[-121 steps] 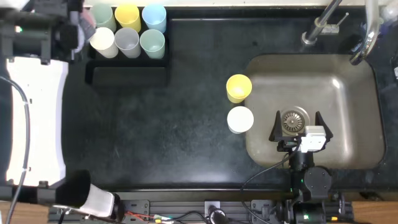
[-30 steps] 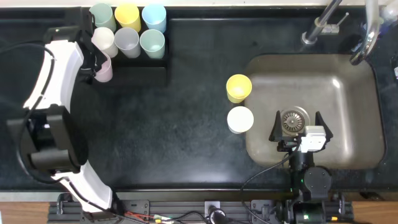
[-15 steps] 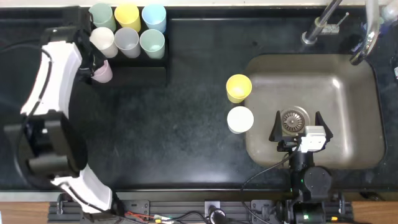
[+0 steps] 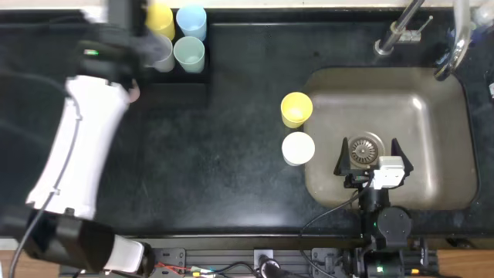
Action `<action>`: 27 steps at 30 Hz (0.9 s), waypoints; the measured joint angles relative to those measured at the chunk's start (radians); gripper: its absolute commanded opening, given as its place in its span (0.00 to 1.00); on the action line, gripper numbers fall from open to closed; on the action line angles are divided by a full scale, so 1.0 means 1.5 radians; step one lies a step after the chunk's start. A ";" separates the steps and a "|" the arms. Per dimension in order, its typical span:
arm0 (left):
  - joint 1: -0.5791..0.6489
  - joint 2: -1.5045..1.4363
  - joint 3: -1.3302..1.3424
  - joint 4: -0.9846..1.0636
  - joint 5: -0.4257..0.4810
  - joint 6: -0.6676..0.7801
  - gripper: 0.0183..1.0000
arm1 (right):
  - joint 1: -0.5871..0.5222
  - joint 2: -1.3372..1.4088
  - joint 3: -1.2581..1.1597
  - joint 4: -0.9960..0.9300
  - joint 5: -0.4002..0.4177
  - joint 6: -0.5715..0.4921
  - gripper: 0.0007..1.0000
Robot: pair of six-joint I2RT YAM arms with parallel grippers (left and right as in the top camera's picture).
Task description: Store Cups
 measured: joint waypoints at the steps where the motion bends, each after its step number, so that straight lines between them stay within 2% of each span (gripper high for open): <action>1: -0.035 0.004 0.000 0.007 0.003 -0.002 0.61 | 0.000 0.000 0.000 0.000 0.000 0.000 1.00; 5: -0.157 0.026 0.001 0.011 0.016 -0.023 0.62 | 0.000 0.000 0.000 0.000 0.000 0.000 1.00; 9: -0.232 0.066 0.001 0.013 0.048 -0.053 0.63 | 0.000 0.000 0.000 0.000 0.000 0.000 1.00; 19: -0.289 0.143 0.007 0.023 0.108 -0.080 0.68 | 0.000 0.000 0.000 0.000 0.000 0.000 1.00; 21: -0.302 0.157 0.022 0.023 0.112 -0.085 0.73 | 0.000 0.000 0.000 0.000 0.000 0.000 1.00; 24: -0.321 0.178 0.043 0.021 0.120 -0.085 0.88 | 0.000 0.000 0.000 0.001 0.000 0.000 1.00; 27: -0.336 0.201 0.061 0.011 0.126 -0.089 0.92 | 0.000 0.000 0.000 0.000 0.000 0.000 1.00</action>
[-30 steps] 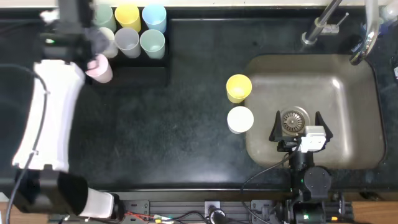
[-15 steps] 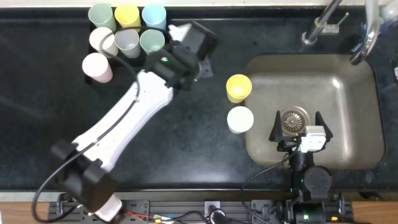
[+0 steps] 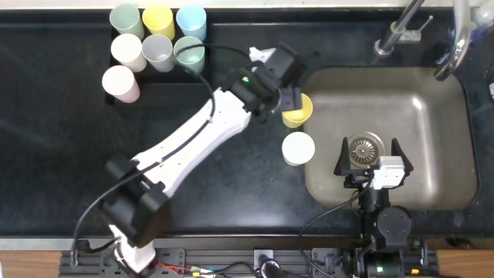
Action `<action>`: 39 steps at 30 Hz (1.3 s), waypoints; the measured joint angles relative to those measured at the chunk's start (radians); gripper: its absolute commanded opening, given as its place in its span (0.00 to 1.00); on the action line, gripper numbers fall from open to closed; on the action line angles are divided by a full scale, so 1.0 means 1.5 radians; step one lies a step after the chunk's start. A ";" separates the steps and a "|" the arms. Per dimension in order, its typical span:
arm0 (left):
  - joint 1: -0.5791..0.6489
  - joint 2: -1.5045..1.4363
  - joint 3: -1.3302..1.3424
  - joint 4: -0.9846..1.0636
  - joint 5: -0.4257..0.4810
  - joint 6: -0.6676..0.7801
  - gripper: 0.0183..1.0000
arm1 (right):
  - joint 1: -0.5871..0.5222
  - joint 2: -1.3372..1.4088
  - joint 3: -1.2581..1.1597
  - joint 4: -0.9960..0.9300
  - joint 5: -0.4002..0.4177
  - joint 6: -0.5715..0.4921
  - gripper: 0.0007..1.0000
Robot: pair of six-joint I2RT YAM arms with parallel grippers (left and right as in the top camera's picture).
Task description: Store Cups
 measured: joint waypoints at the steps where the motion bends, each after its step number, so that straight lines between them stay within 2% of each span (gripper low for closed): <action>1: -0.004 0.007 0.004 -0.004 0.001 -0.001 0.92 | 0.000 0.000 0.000 0.001 0.000 0.000 1.00; 8: -0.014 0.044 0.008 -0.009 -0.001 -0.001 0.92 | 0.000 0.000 0.000 0.000 0.000 0.001 1.00; 12: -0.014 0.065 0.009 -0.007 -0.003 -0.001 0.87 | 0.000 0.000 0.000 0.001 0.000 0.000 1.00; 15: -0.014 0.081 0.009 0.001 -0.003 -0.001 0.78 | 0.000 0.000 0.000 0.001 0.000 0.000 1.00; 24: -0.014 0.113 0.013 0.025 -0.008 -0.001 0.39 | 0.000 0.000 0.000 0.000 0.000 0.000 1.00; 33: -0.014 0.114 0.016 0.044 -0.017 0.000 0.17 | 0.000 0.000 0.000 0.000 0.000 0.000 1.00; 39: -0.014 0.114 0.017 0.045 -0.018 -0.001 0.07 | 0.000 0.000 0.000 0.000 0.000 0.000 1.00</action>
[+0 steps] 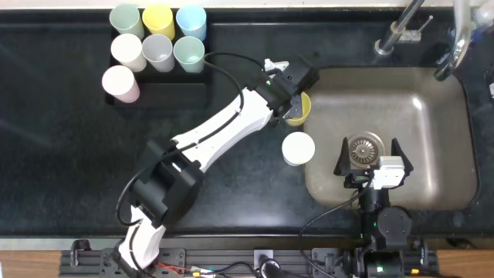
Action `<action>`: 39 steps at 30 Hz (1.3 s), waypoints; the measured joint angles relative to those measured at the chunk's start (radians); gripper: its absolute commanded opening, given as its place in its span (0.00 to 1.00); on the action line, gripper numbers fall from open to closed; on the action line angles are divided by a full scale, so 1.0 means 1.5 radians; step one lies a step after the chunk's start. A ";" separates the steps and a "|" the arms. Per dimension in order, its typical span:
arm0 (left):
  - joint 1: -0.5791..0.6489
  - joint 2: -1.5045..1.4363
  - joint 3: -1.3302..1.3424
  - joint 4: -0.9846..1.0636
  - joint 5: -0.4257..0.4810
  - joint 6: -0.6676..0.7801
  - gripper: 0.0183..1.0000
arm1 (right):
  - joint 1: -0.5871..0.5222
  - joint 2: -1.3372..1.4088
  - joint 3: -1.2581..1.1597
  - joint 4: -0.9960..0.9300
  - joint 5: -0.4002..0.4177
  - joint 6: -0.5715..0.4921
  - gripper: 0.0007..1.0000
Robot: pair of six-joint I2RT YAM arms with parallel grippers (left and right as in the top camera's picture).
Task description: Store Cups
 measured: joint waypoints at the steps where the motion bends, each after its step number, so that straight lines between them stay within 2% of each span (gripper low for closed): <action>1: 0.000 0.000 0.000 0.000 0.000 0.000 0.06 | 0.000 0.000 0.000 0.000 0.000 0.000 1.00; 4: 0.000 0.000 0.001 -0.001 -0.001 0.001 0.02 | 0.000 0.000 0.000 0.000 0.000 -0.001 1.00; 9: 0.009 -0.004 0.002 -0.003 -0.017 0.001 0.02 | 0.000 0.000 0.000 0.000 0.000 0.000 1.00; 14: 0.059 -0.066 0.002 -0.042 -0.078 -0.019 0.02 | 0.000 0.000 0.000 0.000 0.000 -0.001 1.00; 18: 0.145 -0.167 0.005 -0.117 -0.144 -0.098 0.02 | 0.000 0.000 0.000 0.000 0.000 0.000 1.00; 23: 0.273 -0.256 0.023 -0.239 -0.194 -0.270 0.02 | 0.000 0.000 0.000 0.000 0.000 0.000 1.00; 29: 0.341 -0.257 0.023 -0.297 -0.178 -0.431 0.02 | 0.000 0.000 0.000 0.000 0.000 0.000 1.00; 39: 0.370 -0.206 0.022 -0.366 -0.109 -0.606 0.02 | 0.000 0.000 0.000 0.000 0.000 0.000 1.00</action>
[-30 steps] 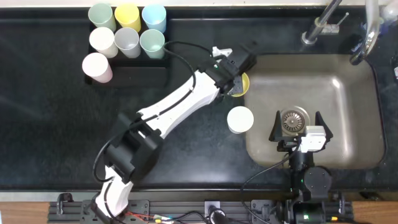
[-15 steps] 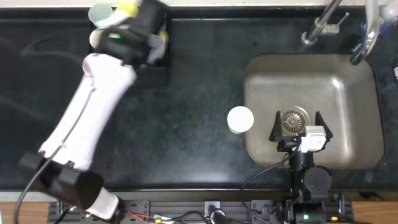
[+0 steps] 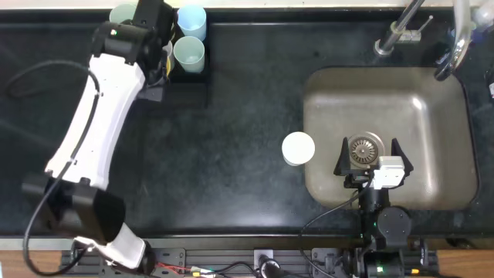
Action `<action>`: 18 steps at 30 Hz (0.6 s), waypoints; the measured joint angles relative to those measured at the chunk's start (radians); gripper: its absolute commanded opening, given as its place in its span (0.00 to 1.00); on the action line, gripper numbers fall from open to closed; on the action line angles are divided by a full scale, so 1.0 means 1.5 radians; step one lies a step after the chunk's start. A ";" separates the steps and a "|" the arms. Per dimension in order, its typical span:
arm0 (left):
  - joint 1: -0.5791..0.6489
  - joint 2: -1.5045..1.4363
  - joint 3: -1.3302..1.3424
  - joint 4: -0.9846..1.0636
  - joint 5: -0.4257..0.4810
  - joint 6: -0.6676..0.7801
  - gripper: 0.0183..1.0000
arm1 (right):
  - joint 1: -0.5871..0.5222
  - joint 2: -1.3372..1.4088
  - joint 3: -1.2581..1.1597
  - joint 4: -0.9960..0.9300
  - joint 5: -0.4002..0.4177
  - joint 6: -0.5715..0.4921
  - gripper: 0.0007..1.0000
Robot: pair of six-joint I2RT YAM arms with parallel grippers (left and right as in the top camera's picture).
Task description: Store Cups
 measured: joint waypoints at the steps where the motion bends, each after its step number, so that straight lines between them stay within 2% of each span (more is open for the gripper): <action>1: 0.004 0.005 0.000 0.000 0.004 -0.008 0.02 | 0.000 0.000 0.000 0.000 -0.001 0.000 1.00; 18: 0.049 0.093 -0.001 0.001 0.044 -0.041 0.02 | 0.000 0.000 0.000 0.000 0.000 0.000 1.00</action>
